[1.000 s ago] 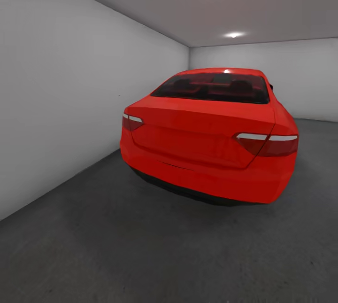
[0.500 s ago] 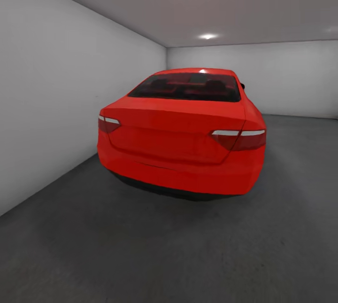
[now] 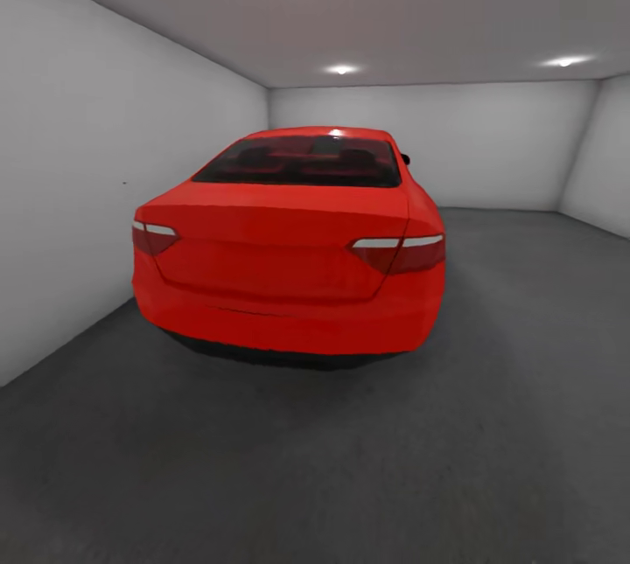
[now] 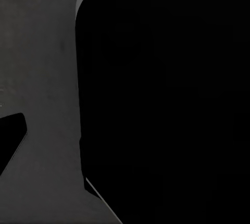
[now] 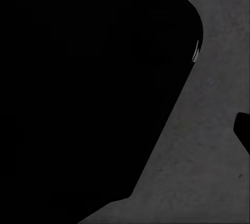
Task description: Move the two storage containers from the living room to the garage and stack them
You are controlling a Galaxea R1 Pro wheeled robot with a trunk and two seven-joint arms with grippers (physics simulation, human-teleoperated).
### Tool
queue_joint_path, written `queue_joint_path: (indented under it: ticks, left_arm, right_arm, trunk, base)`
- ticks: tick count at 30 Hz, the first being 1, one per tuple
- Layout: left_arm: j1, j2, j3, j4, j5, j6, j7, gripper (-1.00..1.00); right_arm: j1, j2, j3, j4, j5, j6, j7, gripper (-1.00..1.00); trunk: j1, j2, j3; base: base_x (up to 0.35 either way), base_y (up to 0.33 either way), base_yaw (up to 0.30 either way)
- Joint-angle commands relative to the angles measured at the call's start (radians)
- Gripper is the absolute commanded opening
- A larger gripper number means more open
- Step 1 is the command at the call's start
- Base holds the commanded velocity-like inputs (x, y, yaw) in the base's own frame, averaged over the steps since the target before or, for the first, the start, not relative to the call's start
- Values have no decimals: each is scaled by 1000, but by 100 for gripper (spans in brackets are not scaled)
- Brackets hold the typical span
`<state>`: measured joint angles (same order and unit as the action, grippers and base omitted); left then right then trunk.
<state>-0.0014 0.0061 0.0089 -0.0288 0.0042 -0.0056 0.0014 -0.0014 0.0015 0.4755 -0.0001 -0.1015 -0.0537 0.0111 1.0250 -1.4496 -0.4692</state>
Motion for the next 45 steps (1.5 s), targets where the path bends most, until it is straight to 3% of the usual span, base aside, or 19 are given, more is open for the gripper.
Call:
queue_joint_path:
  ticks: [1,45]
  left_arm:
    - [0,0,1,0,0,-1,0,100]
    - [0,0,-4,0,-2,0,-2,100]
  right_arm:
    - [0,0,8,0,-11,-3,1,100]
    - [0,0,8,0,-15,-3,1,100]
  trunk:
    - [0,0,-1]
    - [0,0,-1]
  base:
    - [0,0,-293]
    - [23,0,-290]
